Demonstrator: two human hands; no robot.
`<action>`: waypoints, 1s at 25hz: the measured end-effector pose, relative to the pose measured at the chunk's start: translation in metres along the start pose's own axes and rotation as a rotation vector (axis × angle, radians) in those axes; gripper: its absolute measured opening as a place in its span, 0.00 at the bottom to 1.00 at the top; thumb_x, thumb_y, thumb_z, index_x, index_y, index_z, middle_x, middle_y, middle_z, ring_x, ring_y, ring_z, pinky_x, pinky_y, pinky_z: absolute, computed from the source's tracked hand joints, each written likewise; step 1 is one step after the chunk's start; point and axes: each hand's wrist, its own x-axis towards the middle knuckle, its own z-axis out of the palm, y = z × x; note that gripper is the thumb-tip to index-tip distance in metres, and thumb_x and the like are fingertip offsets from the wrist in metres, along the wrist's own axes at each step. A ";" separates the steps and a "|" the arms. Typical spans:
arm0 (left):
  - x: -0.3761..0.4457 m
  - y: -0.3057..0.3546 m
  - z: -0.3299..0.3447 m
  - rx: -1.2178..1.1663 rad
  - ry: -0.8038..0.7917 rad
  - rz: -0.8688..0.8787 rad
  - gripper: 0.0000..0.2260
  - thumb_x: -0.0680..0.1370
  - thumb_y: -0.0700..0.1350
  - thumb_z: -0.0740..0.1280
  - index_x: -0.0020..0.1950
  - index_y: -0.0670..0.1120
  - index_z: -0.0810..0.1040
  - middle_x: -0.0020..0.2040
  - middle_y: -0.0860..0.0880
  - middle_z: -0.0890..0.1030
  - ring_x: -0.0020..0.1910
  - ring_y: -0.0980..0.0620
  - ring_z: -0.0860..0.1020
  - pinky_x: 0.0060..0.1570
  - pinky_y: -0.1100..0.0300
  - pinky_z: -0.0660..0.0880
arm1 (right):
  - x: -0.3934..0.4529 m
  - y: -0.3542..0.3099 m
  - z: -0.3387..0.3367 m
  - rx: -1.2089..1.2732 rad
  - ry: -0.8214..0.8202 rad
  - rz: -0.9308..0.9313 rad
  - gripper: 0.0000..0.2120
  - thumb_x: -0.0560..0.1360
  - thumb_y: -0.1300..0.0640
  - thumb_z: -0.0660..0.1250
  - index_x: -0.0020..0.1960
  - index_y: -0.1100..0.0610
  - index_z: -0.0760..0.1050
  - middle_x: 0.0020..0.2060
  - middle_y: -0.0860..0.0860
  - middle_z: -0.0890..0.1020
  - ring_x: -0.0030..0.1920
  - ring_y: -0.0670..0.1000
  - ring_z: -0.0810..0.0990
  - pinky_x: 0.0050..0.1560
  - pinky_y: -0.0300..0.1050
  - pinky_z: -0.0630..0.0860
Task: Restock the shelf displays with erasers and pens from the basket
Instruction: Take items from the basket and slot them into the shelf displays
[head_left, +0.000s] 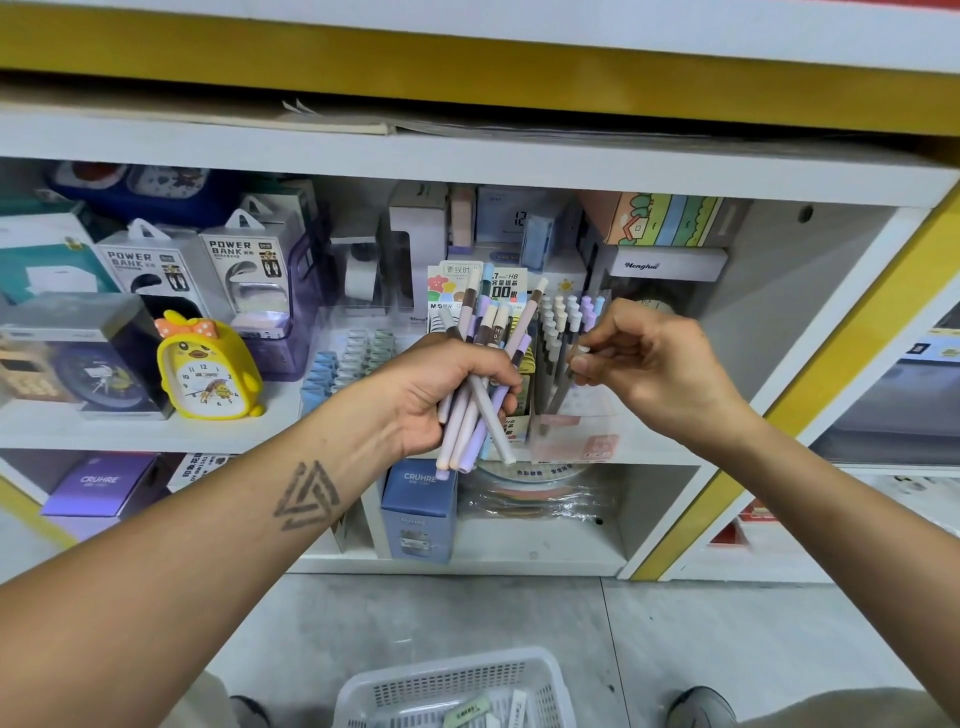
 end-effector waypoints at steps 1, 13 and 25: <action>0.000 0.000 0.000 0.001 0.001 0.000 0.08 0.68 0.30 0.70 0.31 0.40 0.83 0.31 0.41 0.80 0.28 0.47 0.80 0.35 0.59 0.80 | 0.000 0.001 0.001 0.002 0.004 0.005 0.10 0.72 0.67 0.75 0.42 0.55 0.77 0.37 0.52 0.86 0.39 0.50 0.86 0.48 0.53 0.84; 0.000 0.000 0.002 -0.012 -0.001 0.003 0.07 0.68 0.29 0.69 0.32 0.39 0.81 0.31 0.40 0.80 0.28 0.46 0.80 0.33 0.59 0.79 | -0.001 0.016 0.009 -0.234 -0.035 -0.028 0.10 0.76 0.62 0.72 0.49 0.47 0.81 0.39 0.45 0.85 0.41 0.40 0.84 0.51 0.46 0.81; 0.002 -0.003 0.003 -0.026 -0.010 0.010 0.07 0.68 0.29 0.69 0.33 0.39 0.82 0.32 0.40 0.79 0.28 0.46 0.79 0.33 0.59 0.79 | -0.014 0.013 0.012 -0.744 -0.278 -0.068 0.06 0.76 0.59 0.69 0.48 0.49 0.82 0.45 0.45 0.84 0.48 0.50 0.80 0.47 0.48 0.77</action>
